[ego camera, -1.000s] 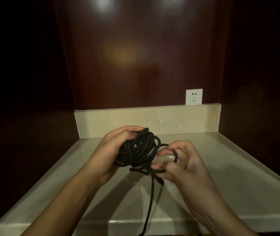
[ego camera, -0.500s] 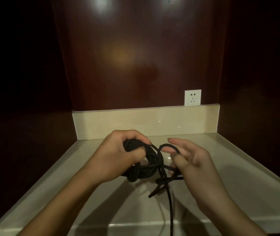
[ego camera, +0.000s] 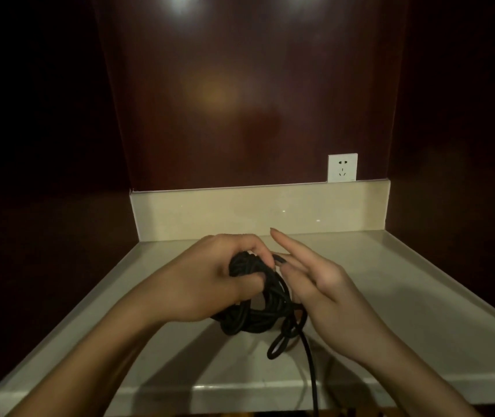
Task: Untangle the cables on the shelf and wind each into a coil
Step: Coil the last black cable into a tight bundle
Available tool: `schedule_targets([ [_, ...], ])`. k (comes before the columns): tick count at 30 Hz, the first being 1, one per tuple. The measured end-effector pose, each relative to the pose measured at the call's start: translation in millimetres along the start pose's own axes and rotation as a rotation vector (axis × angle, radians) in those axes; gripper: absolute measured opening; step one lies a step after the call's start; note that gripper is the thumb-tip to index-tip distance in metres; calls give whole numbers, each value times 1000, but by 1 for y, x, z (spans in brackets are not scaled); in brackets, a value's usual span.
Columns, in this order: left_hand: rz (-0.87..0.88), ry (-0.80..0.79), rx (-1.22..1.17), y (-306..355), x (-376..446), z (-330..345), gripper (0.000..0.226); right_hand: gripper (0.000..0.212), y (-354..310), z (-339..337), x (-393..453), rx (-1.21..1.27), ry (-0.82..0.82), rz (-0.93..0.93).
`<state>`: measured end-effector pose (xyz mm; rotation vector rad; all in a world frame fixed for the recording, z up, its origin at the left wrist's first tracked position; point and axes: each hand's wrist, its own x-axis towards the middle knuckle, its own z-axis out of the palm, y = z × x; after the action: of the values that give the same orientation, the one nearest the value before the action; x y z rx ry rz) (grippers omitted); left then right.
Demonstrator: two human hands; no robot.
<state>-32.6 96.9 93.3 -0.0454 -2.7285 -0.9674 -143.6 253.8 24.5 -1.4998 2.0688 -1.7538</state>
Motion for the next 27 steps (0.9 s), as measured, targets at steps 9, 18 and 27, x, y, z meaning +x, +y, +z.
schedule_targets([
  [9,-17,50,-228,-16,2,9,34,58,-2,-2,-4,-50,-65,-73],
  [18,3,11,-230,-23,10,22,17,64,2,-4,-2,-183,-42,-162],
  [27,44,-336,-656,-27,8,15,50,77,-13,-25,2,68,-201,-188],
])
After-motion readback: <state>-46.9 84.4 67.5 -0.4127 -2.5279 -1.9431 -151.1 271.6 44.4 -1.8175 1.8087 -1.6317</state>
